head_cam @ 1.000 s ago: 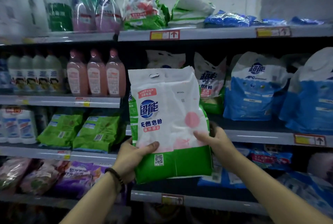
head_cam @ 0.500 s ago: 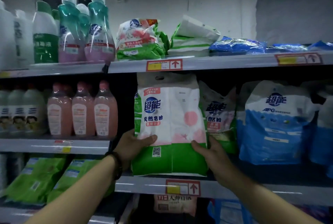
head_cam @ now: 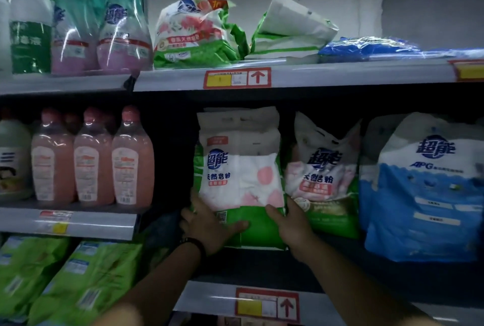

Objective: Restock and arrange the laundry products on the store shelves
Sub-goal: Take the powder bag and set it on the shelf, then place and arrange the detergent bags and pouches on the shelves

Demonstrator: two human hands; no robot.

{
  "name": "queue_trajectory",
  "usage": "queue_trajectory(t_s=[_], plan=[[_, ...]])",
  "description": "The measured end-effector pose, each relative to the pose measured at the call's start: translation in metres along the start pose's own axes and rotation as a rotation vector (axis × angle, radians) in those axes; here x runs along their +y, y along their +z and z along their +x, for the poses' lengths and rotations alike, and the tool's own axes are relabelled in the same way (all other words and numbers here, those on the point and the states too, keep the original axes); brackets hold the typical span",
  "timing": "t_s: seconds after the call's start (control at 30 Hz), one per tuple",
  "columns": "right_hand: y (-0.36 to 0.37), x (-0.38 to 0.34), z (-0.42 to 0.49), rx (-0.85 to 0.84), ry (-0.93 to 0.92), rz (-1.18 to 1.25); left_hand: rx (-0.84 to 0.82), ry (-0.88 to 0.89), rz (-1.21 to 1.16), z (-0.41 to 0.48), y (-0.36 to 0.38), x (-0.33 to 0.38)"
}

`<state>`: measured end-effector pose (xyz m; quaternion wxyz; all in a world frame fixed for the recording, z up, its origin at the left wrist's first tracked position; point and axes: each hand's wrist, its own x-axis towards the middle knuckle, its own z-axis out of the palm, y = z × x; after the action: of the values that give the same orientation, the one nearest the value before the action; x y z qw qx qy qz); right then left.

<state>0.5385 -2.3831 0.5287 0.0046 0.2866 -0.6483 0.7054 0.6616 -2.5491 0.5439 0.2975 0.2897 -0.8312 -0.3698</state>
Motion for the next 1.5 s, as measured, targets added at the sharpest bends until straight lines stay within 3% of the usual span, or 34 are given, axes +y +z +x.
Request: queue_trajectory(t_s=[0.1, 0.27, 0.43, 0.63, 0.73, 0.8, 0.87, 0.93, 1.03, 1.1, 1.37, 1.5], plan=[[0.002, 0.01, 0.006, 0.028, 0.005, 0.032, -0.041, 0.035, 0.118, 0.004, 0.004, 0.0], [-0.002, 0.016, 0.021, -0.024, 0.058, -0.005, -0.166, 0.072, 0.04, 0.022, -0.001, -0.002], [0.0, 0.009, 0.017, -0.009, 0.12, -0.113, -0.082, 0.075, -0.014, 0.015, 0.008, -0.008], [-0.013, -0.021, -0.018, 0.089, 0.222, -0.308, 0.057, -0.092, 0.183, -0.024, 0.01, 0.031], [-0.033, -0.041, -0.052, 0.129, 0.172, -0.361, 0.118, 0.042, 0.228, -0.059, 0.017, 0.051], [-0.049, -0.056, -0.078, 0.139, 0.139, -0.342, 0.131, 0.28, 0.184, -0.088, 0.027, 0.056], [-0.063, -0.068, -0.108, 0.124, 0.103, -0.326, 0.08, 0.568, 0.042, -0.119, 0.035, 0.059], [-0.079, -0.073, -0.136, 0.154, 0.038, -0.355, -0.024, 0.649, -0.152, -0.155, 0.04, 0.064], [-0.103, -0.07, -0.177, 0.175, 0.011, -0.372, -0.257, 0.381, -0.4, -0.201, 0.057, 0.065], [-0.121, -0.057, -0.206, 0.169, 0.055, -0.349, -0.369, 0.313, -0.45, -0.223, 0.072, 0.055], [-0.17, 0.047, -0.314, 0.178, 0.307, -0.29, -0.552, 0.363, -0.136, -0.29, 0.144, -0.044], [-0.19, 0.113, -0.35, 0.289, 0.392, -0.259, -0.714, 0.413, 0.105, -0.3, 0.185, -0.074]])
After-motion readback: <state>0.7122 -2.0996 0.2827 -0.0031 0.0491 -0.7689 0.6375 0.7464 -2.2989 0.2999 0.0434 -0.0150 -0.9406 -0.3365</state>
